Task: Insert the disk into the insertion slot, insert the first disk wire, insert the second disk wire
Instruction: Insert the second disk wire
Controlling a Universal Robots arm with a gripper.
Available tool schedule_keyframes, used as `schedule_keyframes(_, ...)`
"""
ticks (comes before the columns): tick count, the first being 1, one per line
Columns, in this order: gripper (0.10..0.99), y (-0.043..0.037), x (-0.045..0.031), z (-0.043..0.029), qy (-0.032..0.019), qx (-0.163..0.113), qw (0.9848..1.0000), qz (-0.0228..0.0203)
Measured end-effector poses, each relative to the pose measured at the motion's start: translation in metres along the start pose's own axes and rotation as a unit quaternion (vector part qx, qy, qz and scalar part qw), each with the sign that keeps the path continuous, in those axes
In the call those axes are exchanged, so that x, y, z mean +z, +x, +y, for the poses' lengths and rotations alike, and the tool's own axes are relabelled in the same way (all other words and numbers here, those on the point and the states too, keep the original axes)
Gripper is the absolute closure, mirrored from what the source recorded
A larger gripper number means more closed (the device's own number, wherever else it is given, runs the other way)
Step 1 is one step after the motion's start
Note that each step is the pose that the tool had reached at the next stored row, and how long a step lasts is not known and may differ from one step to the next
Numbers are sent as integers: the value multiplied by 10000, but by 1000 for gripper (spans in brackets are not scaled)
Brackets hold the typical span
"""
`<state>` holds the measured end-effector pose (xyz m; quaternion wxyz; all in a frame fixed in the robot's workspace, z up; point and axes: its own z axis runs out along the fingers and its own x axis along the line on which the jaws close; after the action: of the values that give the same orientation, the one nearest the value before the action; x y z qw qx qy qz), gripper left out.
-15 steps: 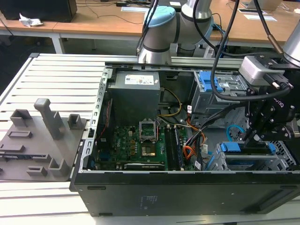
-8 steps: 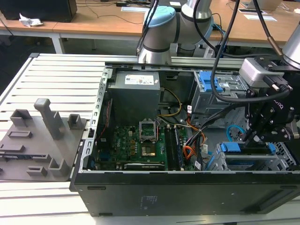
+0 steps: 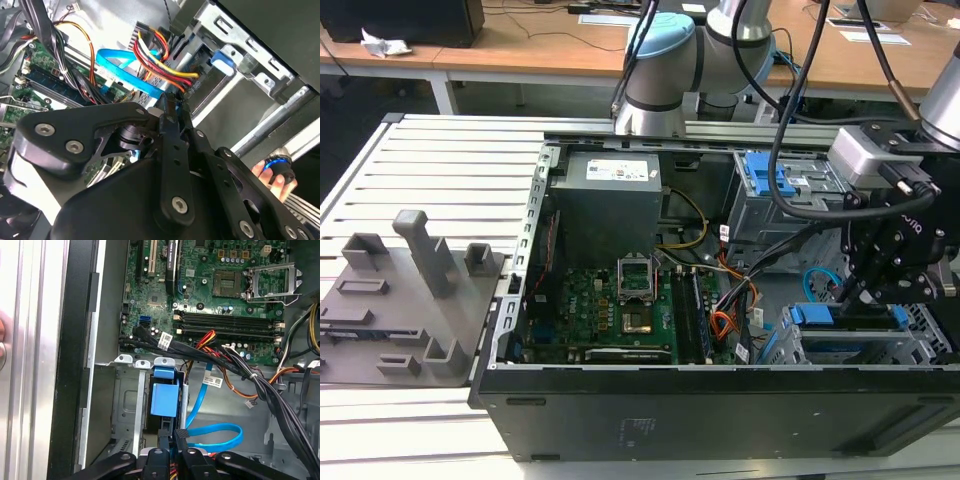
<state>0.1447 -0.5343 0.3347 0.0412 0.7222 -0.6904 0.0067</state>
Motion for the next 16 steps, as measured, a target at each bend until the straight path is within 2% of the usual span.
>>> schedule_keyframes(1,918,1,1,0,-2,0,10000,2)
schedule_keyframes(2,855,2,-6,1,-3,1,10000,10)
schedule_keyframes(4,855,3,-21,3,-3,2,10000,11)
schedule_keyframes(10,855,16,-223,13,-2,2,10000,10)
schedule_keyframes(16,855,26,-365,20,-2,2,10000,10)
